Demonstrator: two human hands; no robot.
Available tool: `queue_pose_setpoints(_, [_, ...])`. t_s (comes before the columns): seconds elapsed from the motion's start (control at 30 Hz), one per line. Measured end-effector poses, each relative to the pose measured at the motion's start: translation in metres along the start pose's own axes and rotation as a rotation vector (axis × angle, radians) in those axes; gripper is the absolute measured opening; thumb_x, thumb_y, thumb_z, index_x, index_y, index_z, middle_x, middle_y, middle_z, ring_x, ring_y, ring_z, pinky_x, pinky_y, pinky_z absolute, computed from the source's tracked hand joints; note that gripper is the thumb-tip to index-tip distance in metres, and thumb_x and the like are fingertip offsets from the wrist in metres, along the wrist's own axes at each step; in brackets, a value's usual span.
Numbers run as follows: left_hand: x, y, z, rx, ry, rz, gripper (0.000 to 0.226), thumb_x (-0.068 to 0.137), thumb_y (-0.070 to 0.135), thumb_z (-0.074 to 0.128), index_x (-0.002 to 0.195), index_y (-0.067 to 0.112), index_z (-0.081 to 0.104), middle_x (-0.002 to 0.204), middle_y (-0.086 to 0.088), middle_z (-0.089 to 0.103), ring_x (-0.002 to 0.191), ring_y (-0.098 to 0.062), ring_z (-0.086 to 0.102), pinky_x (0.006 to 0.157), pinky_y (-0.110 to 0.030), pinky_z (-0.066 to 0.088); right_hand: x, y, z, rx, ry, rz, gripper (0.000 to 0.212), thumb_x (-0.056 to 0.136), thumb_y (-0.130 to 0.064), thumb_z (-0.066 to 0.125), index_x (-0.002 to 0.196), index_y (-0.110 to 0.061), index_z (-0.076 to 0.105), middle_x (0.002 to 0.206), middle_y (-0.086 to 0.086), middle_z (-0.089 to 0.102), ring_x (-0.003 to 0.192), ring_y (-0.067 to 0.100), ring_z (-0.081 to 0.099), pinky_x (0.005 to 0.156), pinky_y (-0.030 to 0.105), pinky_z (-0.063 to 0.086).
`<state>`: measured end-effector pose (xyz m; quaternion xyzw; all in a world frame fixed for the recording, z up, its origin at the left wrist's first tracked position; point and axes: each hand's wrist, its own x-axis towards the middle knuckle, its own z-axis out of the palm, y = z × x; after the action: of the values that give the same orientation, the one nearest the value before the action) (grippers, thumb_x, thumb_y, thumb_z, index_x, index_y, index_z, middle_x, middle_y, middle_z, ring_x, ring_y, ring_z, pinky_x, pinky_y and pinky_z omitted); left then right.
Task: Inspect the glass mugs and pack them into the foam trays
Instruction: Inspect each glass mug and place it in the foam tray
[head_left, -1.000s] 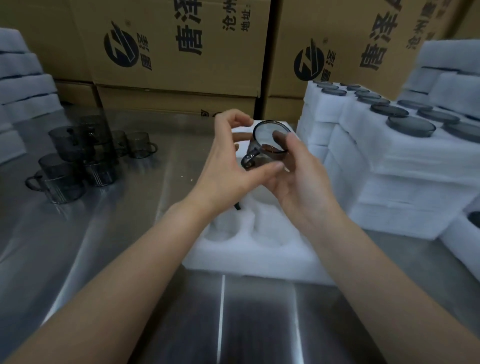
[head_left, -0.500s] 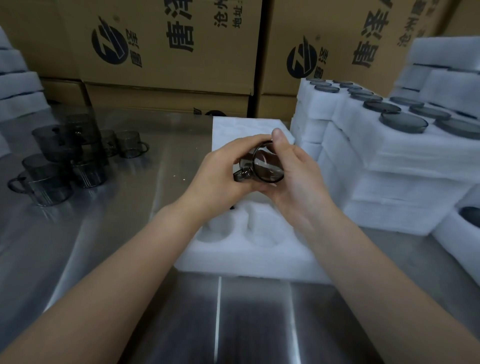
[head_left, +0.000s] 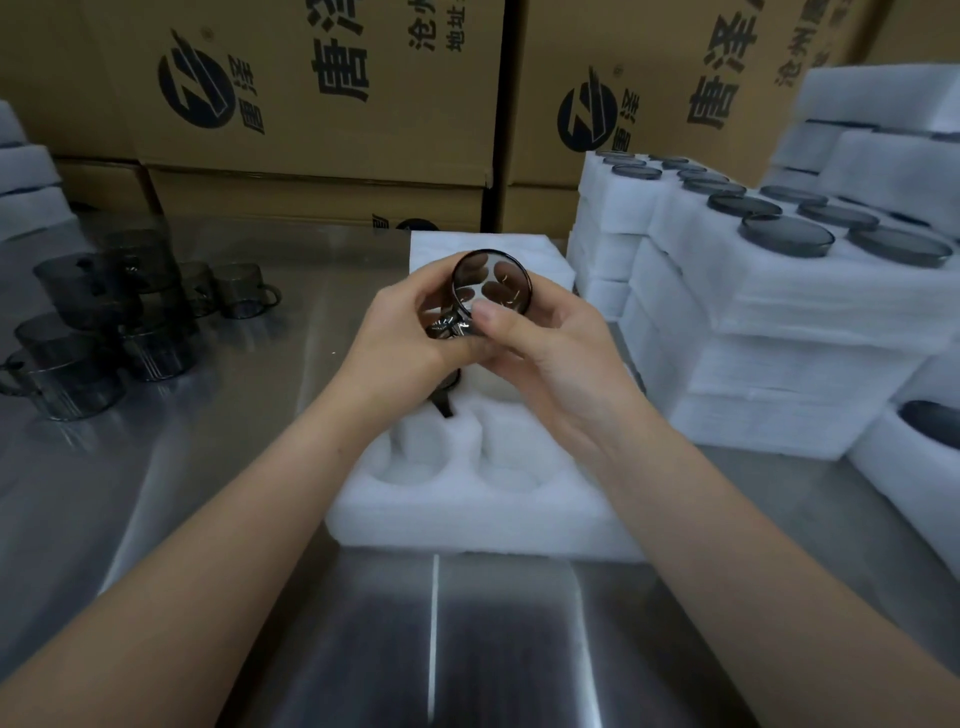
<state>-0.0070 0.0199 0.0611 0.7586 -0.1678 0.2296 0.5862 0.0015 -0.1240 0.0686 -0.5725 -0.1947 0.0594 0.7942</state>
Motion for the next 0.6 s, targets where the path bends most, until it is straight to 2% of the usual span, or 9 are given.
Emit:
queue_pose_setpoints(0.13, [0.0, 0.001, -0.001, -0.05, -0.004, 0.017, 0.056, 0.07, -0.001, 0.081, 0.119, 0.019, 0.063, 0.108, 0.012, 0.071, 0.105, 0.0, 0.064, 0.084, -0.011, 0.046, 0.0, 0.001, -0.001, 0.097, -0.033, 0.018, 0.026, 0.099, -0.007, 0.052, 0.121, -0.001, 0.063, 0.119, 0.02, 0.068, 0.115, 0.036, 0.063, 0.097, 0.046, 0.053])
queue_pose_setpoints(0.27, [-0.001, 0.001, -0.001, -0.036, -0.015, 0.04, 0.058, 0.069, -0.004, 0.08, 0.116, 0.024, 0.059, 0.104, 0.019, 0.068, 0.103, 0.008, 0.062, 0.083, -0.008, 0.045, -0.001, 0.0, 0.0, 0.138, -0.003, 0.008, 0.024, 0.101, -0.017, 0.049, 0.113, -0.009, 0.069, 0.104, 0.004, 0.074, 0.108, 0.031, 0.067, 0.087, 0.039, 0.058])
queue_pose_setpoints(0.33, [-0.001, 0.001, -0.001, -0.012, -0.021, 0.048, 0.059, 0.069, -0.005, 0.08, 0.116, 0.023, 0.058, 0.106, 0.015, 0.067, 0.102, 0.007, 0.062, 0.083, -0.009, 0.046, -0.002, 0.0, -0.001, 0.133, 0.029, 0.0, 0.024, 0.101, -0.022, 0.05, 0.108, -0.011, 0.07, 0.097, -0.001, 0.075, 0.101, 0.027, 0.07, 0.083, 0.038, 0.059])
queue_pose_setpoints(0.47, [-0.005, 0.003, 0.0, 0.08, -0.044, 0.063, 0.059, 0.068, 0.007, 0.084, 0.117, 0.025, 0.055, 0.11, 0.014, 0.066, 0.106, -0.005, 0.063, 0.089, -0.024, 0.051, -0.002, -0.002, 0.0, 0.008, 0.151, -0.02, 0.029, 0.096, -0.036, 0.057, 0.097, -0.014, 0.075, 0.097, 0.007, 0.076, 0.094, 0.025, 0.072, 0.074, 0.037, 0.06])
queue_pose_setpoints(0.57, [-0.009, 0.006, 0.004, 0.169, -0.071, 0.113, 0.057, 0.071, 0.02, 0.079, 0.117, 0.03, 0.047, 0.111, 0.02, 0.063, 0.103, -0.006, 0.064, 0.079, -0.03, 0.055, 0.0, -0.002, -0.003, -0.006, 0.21, -0.029, 0.035, 0.097, -0.043, 0.054, 0.082, -0.022, 0.078, 0.094, 0.002, 0.077, 0.09, 0.02, 0.073, 0.069, 0.032, 0.058])
queue_pose_setpoints(0.6, [-0.01, 0.007, 0.005, 0.162, -0.068, 0.12, 0.057, 0.072, 0.022, 0.079, 0.117, 0.03, 0.045, 0.111, 0.021, 0.063, 0.103, -0.007, 0.064, 0.078, -0.032, 0.055, 0.001, -0.002, -0.004, 0.016, 0.207, -0.019, 0.035, 0.099, -0.044, 0.051, 0.086, -0.024, 0.077, 0.095, 0.001, 0.076, 0.091, 0.019, 0.073, 0.071, 0.032, 0.057])
